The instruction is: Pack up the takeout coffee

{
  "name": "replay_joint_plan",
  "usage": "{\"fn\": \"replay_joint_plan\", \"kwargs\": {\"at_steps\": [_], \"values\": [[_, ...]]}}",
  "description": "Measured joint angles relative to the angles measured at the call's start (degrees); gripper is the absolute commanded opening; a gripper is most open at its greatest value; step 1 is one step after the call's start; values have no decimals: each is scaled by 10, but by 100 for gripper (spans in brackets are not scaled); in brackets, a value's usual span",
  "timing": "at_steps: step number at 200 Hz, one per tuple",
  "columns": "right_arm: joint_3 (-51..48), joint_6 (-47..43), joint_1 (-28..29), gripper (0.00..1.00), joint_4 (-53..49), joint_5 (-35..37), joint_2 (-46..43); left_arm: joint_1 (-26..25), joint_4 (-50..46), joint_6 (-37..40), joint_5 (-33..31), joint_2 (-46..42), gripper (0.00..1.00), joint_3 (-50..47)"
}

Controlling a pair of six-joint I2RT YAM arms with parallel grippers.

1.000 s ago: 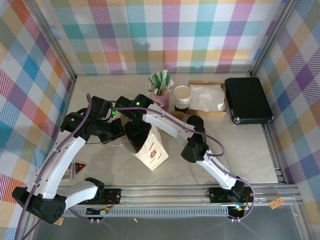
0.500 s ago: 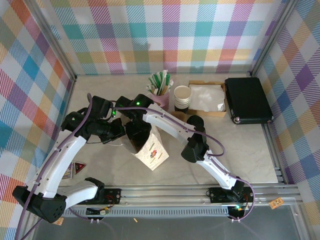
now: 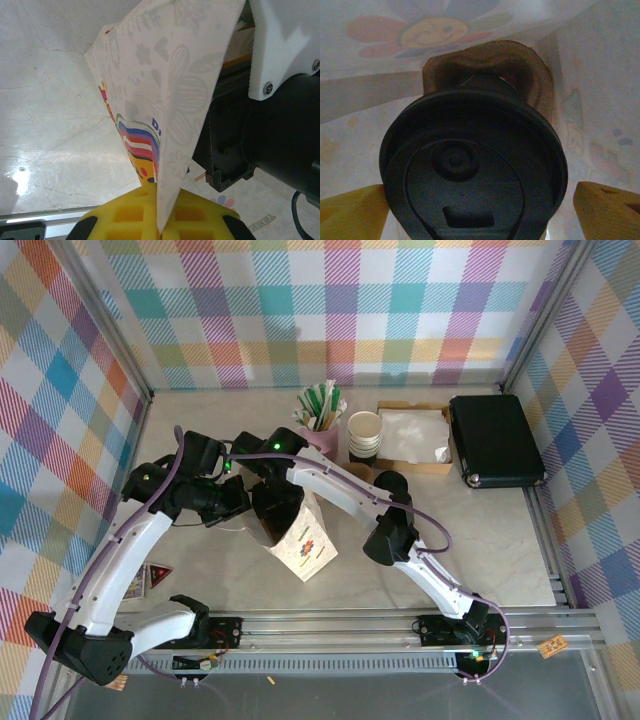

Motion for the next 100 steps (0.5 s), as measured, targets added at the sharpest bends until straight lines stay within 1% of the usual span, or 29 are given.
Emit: {"fn": "replay_joint_plan", "kwargs": {"at_steps": [100], "values": [[-7, 2, 0, 95, -3, 0, -11, -1, -9, 0, 0, 2, 0, 8]]}}
